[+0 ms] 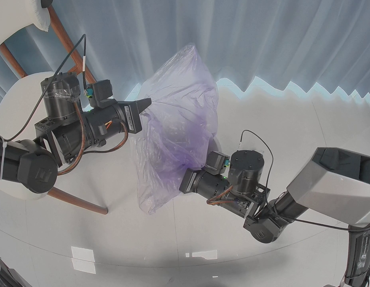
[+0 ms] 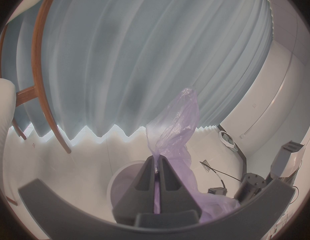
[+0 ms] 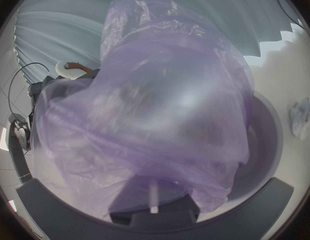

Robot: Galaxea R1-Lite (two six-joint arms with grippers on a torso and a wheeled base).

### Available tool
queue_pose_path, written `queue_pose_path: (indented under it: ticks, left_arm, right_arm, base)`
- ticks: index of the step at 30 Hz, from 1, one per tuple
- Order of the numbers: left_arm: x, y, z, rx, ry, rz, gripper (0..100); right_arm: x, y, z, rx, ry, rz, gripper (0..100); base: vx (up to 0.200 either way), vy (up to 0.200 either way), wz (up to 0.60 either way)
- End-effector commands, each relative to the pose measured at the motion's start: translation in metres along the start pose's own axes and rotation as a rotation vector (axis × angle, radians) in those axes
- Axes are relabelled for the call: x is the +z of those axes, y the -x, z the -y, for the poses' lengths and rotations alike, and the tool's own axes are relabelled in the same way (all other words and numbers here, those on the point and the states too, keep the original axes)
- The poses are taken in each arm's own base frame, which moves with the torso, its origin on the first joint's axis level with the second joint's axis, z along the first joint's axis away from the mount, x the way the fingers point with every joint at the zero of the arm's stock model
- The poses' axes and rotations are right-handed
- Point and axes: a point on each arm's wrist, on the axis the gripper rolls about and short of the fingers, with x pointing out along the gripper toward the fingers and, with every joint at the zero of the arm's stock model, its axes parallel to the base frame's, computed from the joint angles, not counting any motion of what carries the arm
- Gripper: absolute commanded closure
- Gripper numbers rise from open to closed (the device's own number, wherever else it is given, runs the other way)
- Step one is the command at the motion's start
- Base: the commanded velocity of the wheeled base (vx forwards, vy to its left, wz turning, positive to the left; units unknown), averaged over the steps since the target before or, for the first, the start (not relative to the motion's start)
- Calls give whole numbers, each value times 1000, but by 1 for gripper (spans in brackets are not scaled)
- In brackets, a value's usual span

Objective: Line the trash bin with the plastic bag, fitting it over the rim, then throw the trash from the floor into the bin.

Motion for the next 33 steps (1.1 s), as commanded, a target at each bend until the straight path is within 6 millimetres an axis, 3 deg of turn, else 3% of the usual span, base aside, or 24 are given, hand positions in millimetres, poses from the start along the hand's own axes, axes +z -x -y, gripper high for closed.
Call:
queue_pose_path:
  ticks: [1,10,16,23,30,32,33]
  left_arm:
    - [-1,4,1,-3,1,-3,100]
    - [-11,15,2,9,9,-44,100]
    - [-17,15,1,15,12,-69,100]
    - [-20,12,-1,21,18,-99,100]
    - [-29,12,-2,36,24,-202,100]
    - [-31,12,-3,37,9,-220,100]
    - [-35,11,-6,43,-18,-240,100]
  right_arm:
    - [2,-25,17,-25,13,19,100]
    - [-1,-69,33,-68,77,77,100]
    - [-12,-74,38,-88,95,33,100]
    - [-26,-48,15,-96,48,-78,100]
    - [-32,9,-34,-114,-114,-246,100]
    - [-33,20,-40,-121,-125,-264,100]
    - [-35,39,-44,-141,-132,-287,100]
  base:
    - [0,0,0]
    - [0,0,0]
    - [0,0,0]
    - [0,0,0]
    - [0,0,0]
    - [0,0,0]
    - [0,0,0]
